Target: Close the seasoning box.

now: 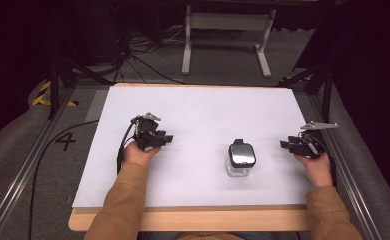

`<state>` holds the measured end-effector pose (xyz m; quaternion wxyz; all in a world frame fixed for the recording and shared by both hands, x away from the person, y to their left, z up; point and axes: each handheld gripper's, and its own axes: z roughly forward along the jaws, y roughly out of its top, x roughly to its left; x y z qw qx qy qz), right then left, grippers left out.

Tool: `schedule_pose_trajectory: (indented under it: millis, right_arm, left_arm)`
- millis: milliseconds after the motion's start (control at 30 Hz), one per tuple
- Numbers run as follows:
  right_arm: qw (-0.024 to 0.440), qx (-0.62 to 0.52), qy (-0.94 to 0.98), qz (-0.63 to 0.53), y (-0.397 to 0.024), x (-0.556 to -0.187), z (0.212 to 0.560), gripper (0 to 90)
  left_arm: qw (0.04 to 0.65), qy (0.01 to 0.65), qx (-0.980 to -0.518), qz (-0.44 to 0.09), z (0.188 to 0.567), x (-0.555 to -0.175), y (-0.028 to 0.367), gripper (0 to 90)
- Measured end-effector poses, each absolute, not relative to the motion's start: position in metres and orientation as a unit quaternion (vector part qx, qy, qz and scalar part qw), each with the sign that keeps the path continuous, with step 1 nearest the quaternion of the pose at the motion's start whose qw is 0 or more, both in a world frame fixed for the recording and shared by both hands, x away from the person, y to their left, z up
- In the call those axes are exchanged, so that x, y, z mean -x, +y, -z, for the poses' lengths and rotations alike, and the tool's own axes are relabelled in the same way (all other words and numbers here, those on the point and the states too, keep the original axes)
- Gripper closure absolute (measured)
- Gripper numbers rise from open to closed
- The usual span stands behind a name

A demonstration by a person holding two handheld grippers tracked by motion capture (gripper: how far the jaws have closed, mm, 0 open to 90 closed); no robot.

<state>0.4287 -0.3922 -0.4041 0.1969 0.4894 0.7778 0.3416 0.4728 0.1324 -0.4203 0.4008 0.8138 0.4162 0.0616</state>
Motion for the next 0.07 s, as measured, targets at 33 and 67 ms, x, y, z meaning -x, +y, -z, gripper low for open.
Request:
schedule_pose_trajectory:
  millis: [33, 67]
  right_arm:
    - [0.199, -0.487, 0.778, -0.342, -0.3918, -0.4286, 0.4037, 50.4]
    - [0.201, -0.484, 0.778, -0.347, -0.3910, -0.4285, 0.4032, 47.9]
  left_arm:
    - [0.405, 0.415, -0.812, -0.064, 0.4198, -0.4727, 0.1328, 56.9]
    - [0.405, 0.415, -0.812, -0.064, 0.4198, -0.4727, 0.1328, 56.0]
